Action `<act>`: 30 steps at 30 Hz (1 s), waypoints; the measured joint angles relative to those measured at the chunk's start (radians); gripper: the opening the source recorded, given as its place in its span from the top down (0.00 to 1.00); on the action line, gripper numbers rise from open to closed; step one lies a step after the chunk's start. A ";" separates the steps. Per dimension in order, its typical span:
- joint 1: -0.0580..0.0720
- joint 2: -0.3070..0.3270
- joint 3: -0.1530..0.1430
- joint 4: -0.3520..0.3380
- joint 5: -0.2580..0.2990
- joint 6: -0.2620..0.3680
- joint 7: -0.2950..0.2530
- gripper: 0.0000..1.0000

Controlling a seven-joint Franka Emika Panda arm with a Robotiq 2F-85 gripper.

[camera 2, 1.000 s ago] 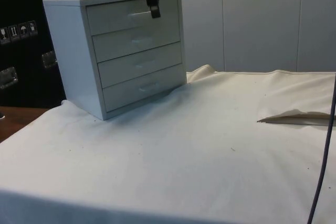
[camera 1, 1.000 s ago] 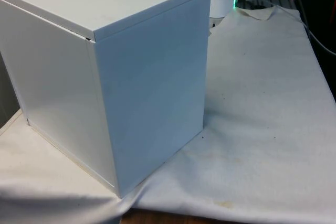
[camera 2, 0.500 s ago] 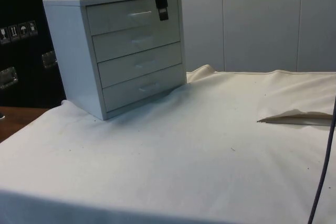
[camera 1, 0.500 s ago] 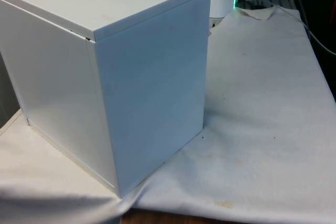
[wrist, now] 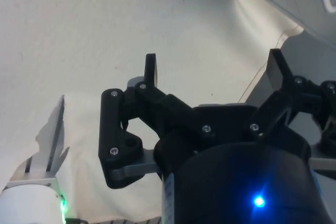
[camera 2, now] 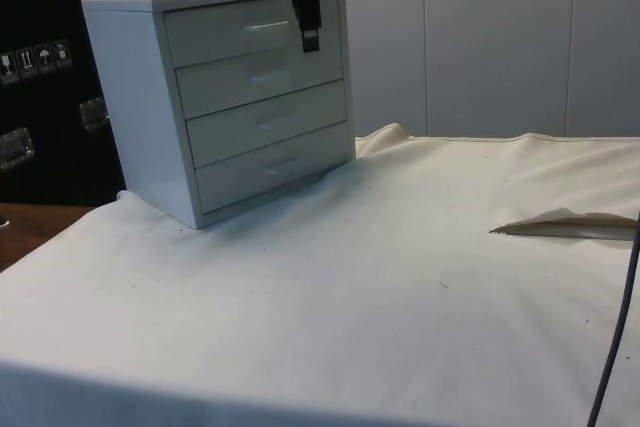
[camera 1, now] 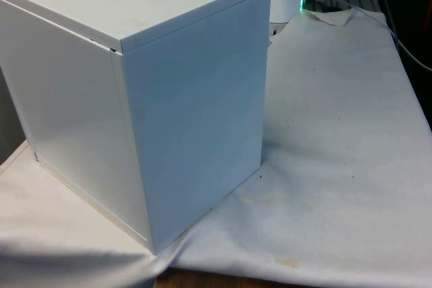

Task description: Open the drawer, then close it.

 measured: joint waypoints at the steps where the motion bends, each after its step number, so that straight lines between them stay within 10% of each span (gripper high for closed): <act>1: 0.000 0.000 0.000 0.000 0.000 0.000 0.000 0.00; 30: -0.005 -0.017 0.002 -0.041 -0.176 0.058 -0.009 0.00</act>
